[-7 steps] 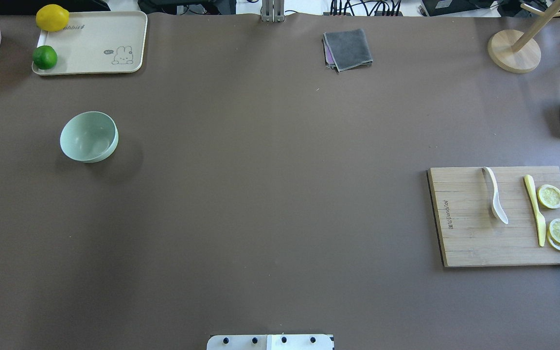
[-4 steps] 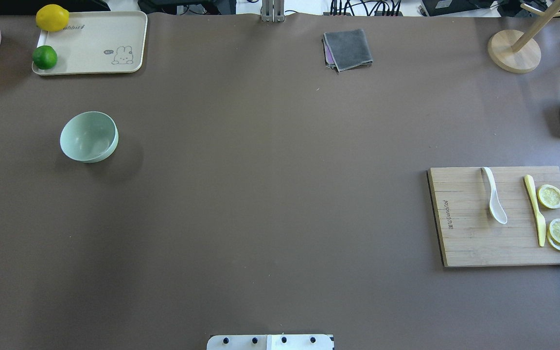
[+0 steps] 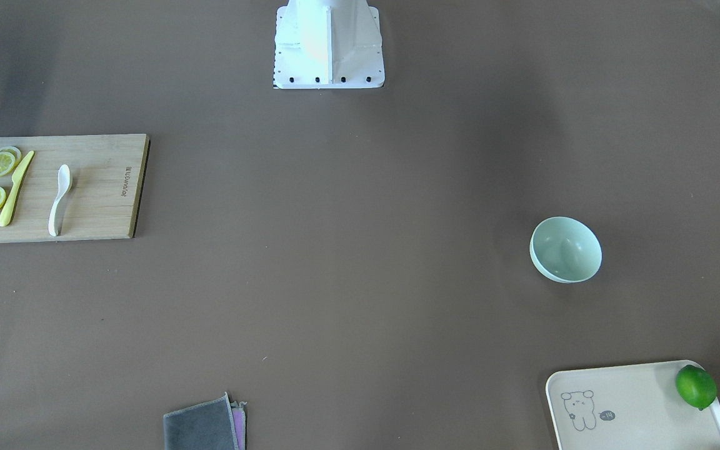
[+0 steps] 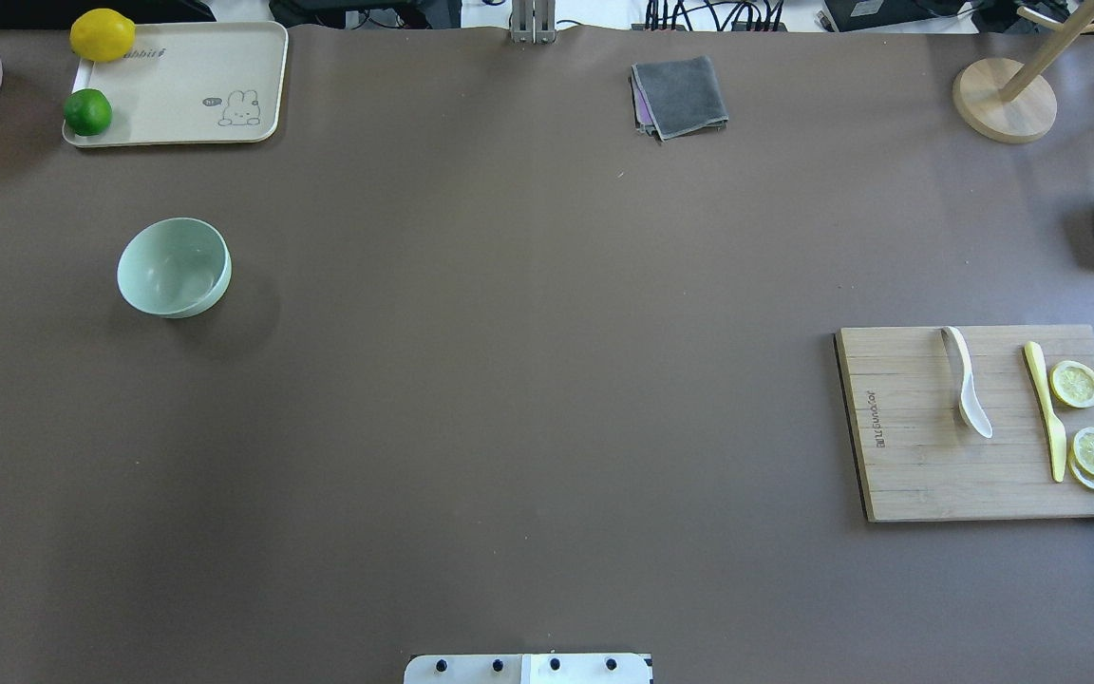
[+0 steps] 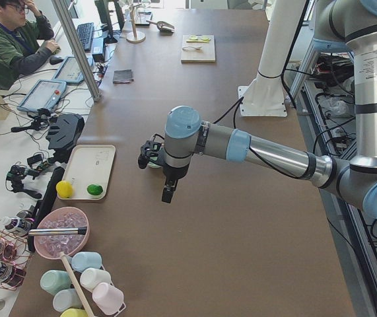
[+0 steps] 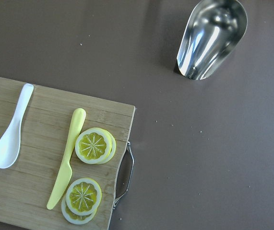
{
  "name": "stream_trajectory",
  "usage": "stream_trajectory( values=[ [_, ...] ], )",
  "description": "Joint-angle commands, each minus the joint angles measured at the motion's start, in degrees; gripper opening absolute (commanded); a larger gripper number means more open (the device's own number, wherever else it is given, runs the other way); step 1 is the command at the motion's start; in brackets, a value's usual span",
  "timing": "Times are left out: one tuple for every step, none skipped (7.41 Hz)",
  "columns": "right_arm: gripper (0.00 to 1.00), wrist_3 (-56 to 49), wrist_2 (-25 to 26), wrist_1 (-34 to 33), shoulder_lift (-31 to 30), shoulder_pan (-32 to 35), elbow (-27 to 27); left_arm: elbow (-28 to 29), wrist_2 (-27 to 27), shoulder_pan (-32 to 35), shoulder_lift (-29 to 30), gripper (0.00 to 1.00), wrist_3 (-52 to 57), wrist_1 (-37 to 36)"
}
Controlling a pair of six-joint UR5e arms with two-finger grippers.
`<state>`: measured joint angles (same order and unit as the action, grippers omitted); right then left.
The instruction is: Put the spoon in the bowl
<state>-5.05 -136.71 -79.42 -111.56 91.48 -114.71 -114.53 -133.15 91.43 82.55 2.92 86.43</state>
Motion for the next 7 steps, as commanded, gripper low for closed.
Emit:
stream_trajectory(
  values=[
    [1.00,0.7,-0.6,4.3,0.2,0.5,-0.1,1.5,0.1,-0.1,3.5,0.99,0.1,2.6],
    [1.00,0.9,-0.5,4.3,0.3,0.6,0.0,5.5,0.0,-0.1,5.7,0.99,-0.2,8.5],
    [1.00,1.2,-0.6,4.3,0.5,0.6,-0.1,7.6,-0.1,-0.1,6.1,0.99,0.2,11.5],
    [1.00,4.6,-0.6,4.3,1.9,0.6,0.3,8.3,-1.7,-0.5,6.1,0.99,-2.2,15.0],
    [1.00,10.2,-0.7,4.3,3.4,0.4,0.2,10.3,-5.2,-0.8,6.2,0.99,-6.8,19.0],
    [1.00,13.6,-0.4,4.3,4.6,-1.6,0.3,12.1,-5.2,-3.4,6.0,0.99,-7.1,25.1],
    [1.00,16.8,0.6,4.4,6.4,-5.4,0.3,15.0,-5.2,-7.2,6.1,0.99,-7.4,29.4]
  ],
)
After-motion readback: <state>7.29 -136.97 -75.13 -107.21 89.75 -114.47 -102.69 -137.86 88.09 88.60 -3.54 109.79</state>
